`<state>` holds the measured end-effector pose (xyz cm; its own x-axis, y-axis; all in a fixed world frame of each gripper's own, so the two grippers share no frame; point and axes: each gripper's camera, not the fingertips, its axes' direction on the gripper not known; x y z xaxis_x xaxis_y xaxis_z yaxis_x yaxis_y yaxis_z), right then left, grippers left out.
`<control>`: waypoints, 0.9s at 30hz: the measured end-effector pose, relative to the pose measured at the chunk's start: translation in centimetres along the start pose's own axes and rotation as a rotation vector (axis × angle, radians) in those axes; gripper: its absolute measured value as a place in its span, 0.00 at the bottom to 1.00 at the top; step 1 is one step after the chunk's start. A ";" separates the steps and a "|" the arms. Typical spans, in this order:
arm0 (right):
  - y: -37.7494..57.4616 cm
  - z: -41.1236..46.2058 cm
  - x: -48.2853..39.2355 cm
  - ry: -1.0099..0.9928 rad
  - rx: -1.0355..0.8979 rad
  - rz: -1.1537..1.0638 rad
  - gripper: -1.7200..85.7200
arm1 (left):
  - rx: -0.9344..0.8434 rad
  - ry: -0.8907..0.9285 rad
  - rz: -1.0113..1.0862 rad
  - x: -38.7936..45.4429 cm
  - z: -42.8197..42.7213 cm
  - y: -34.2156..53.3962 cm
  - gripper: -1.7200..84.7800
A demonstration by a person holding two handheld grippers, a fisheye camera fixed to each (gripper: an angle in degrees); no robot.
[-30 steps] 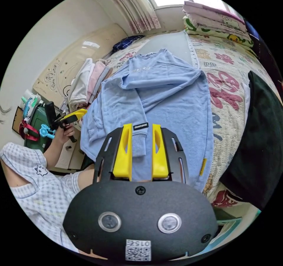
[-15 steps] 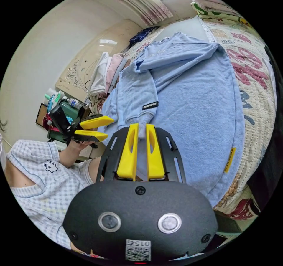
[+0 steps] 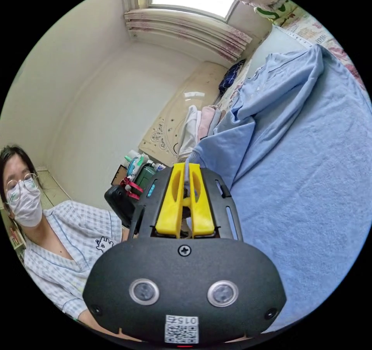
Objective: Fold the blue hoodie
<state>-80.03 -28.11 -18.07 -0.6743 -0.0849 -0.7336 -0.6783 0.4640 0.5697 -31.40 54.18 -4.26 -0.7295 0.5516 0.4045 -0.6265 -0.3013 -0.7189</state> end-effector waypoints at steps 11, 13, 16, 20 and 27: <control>0.0 8.3 -0.1 0.180 -0.164 -0.448 0.09 | 0.109 -0.155 -0.321 -14.0 -9.2 4.8 0.07; 1.0 12.6 -1.0 0.277 -0.353 -0.563 0.11 | 0.074 -0.171 -0.339 -15.8 -9.7 5.6 0.07; 2.9 18.3 -0.9 0.345 -0.536 -0.660 0.12 | 0.035 -0.171 -0.333 -16.6 -9.8 7.1 0.07; 5.2 24.7 2.0 0.587 -0.660 -0.737 0.13 | -0.010 -0.181 -0.366 -16.1 -8.1 9.6 0.08; 8.2 29.3 6.0 0.759 -0.704 -0.879 0.10 | -0.065 -0.221 -0.387 -15.3 -5.8 12.1 0.08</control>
<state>-81.06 1.03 -28.66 0.2171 -0.6838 -0.6966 -0.8138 -0.5209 0.2578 -26.27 46.60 -22.46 -0.4900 0.4327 0.7568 -0.8515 -0.0516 -0.5219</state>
